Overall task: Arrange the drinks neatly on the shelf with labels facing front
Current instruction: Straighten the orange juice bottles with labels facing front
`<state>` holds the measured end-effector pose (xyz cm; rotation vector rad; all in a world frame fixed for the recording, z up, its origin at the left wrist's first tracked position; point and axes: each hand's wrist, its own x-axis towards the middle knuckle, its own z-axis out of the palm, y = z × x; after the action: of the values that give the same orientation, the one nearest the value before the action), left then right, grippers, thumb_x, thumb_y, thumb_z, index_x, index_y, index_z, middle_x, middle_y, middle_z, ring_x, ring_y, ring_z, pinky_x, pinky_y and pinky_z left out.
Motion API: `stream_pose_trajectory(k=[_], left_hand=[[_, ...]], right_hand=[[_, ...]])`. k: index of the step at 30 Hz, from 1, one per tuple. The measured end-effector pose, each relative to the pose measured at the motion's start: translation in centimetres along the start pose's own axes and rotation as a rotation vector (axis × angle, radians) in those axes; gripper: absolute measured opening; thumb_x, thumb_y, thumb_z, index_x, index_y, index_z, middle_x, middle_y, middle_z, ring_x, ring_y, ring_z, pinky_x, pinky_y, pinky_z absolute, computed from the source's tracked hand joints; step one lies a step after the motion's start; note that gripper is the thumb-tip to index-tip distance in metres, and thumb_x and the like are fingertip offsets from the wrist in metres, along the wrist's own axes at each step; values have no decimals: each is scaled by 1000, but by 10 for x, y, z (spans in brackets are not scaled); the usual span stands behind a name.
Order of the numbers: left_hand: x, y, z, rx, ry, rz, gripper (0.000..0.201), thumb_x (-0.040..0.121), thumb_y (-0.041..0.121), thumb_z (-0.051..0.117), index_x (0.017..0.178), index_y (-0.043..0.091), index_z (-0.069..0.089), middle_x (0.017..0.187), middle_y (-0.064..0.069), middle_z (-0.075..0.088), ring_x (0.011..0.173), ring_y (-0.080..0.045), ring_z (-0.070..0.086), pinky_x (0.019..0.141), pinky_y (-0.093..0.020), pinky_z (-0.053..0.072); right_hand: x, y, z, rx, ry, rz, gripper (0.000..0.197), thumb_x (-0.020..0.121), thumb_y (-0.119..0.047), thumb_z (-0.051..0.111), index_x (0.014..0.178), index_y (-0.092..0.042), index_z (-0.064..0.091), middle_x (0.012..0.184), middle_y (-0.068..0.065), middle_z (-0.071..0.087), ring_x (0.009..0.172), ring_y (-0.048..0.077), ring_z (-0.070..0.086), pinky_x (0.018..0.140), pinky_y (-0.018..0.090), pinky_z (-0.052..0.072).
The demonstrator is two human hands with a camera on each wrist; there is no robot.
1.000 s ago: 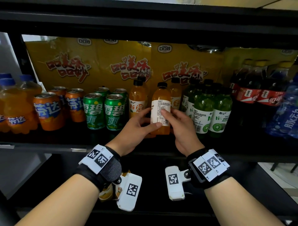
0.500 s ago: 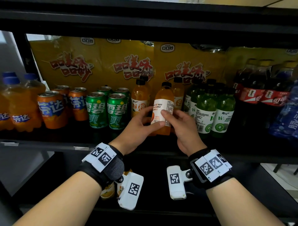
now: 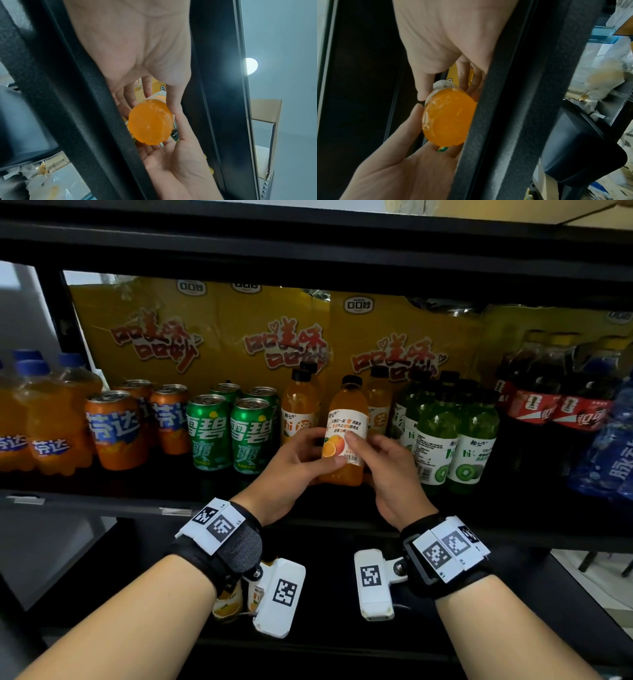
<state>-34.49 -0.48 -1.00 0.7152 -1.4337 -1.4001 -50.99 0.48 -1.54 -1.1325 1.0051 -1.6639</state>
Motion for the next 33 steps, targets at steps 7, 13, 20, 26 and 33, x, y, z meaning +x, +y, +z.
stream_pose_trajectory(k=[7, 13, 20, 26, 33], left_hand=[[4, 2, -1, -38, 29, -74, 41, 97, 14, 65, 136, 24, 60, 127, -7, 72, 111, -25, 72, 95, -39, 57], [3, -3, -1, 17, 26, -33, 53, 94, 12, 70, 144, 21, 54, 123, -7, 73, 114, -23, 71, 98, -43, 57], [4, -7, 2, 152, 37, 49, 66, 83, 16, 82, 144, 17, 56, 127, -2, 70, 116, -12, 68, 100, -32, 55], [8, 3, 3, 93, -67, -104, 63, 92, 16, 73, 150, 23, 49, 136, -3, 67, 123, -20, 65, 108, -40, 51], [3, 28, 4, 42, -162, -230, 36, 92, 15, 71, 128, 18, 68, 119, -8, 76, 111, -28, 72, 92, -39, 60]], right_hand=[[0, -2, 0, 24, 51, 17, 24, 93, -25, 74, 113, -12, 72, 105, 6, 80, 101, 21, 76, 87, 36, 62], [0, -4, 2, 76, 43, 14, 33, 91, -26, 75, 120, -12, 67, 108, 7, 78, 99, 20, 76, 87, 38, 62], [1, -1, 2, 45, 23, 40, 28, 89, -22, 79, 114, -12, 72, 105, 10, 80, 99, 24, 77, 83, 39, 62], [0, -3, 2, 70, 17, 71, 18, 93, -23, 74, 109, -14, 74, 105, 10, 80, 99, 23, 77, 85, 39, 61], [-5, -16, 5, -46, 25, 115, 32, 93, -37, 73, 113, -12, 75, 110, 12, 79, 103, 24, 75, 94, 42, 60]])
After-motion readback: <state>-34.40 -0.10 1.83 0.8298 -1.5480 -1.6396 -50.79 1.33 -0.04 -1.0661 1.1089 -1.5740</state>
